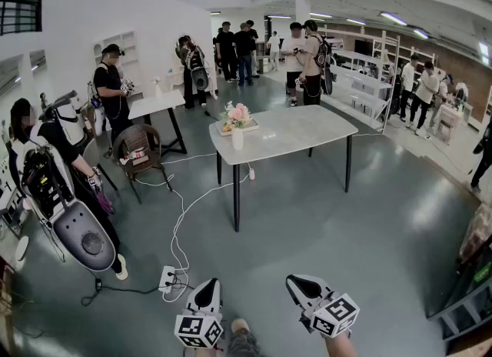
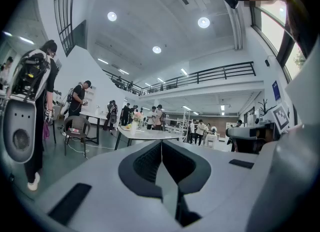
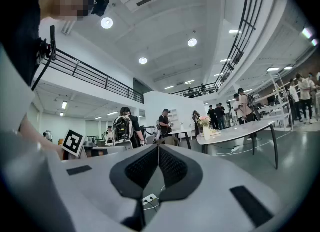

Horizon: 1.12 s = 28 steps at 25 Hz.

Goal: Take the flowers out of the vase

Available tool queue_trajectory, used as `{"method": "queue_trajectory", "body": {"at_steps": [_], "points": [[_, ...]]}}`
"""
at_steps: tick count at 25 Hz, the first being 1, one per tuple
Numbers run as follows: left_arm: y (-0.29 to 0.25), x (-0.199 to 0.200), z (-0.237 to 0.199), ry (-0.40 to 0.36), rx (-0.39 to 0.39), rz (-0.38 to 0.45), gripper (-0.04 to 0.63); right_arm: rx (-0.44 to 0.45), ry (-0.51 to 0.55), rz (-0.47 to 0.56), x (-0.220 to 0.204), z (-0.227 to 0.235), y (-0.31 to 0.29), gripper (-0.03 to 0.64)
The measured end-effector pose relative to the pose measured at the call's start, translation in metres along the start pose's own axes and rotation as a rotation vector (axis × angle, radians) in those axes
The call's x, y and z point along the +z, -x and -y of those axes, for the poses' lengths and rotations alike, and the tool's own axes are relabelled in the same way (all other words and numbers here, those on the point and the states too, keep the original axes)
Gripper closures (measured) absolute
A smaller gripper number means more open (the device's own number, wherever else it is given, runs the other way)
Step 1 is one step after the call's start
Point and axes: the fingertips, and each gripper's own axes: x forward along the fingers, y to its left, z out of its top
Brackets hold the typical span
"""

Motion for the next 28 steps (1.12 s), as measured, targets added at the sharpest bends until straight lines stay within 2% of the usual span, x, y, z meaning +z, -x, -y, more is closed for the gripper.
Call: {"method": "queue_trajectory", "body": {"at_steps": [5,11,22,28], "points": [[-0.044,0.002,0.000,-0.015,-0.017,0.003,0.580,-0.028,0.009,0.006,0.007,0.035,-0.017,0.592],[-0.105,0.012,-0.023,-0.069,-0.068,-0.017,0.580,-0.045,0.017,0.001,0.012,0.066,-0.074,0.592],[-0.200,0.026,-0.067,-0.027,-0.096,-0.064,0.580,-0.077,-0.024,-0.035,0.025,0.126,-0.151,0.592],[-0.246,0.029,-0.101,-0.041,-0.139,-0.067,0.580,-0.099,-0.043,-0.027,0.020,0.152,-0.203,0.591]]}}
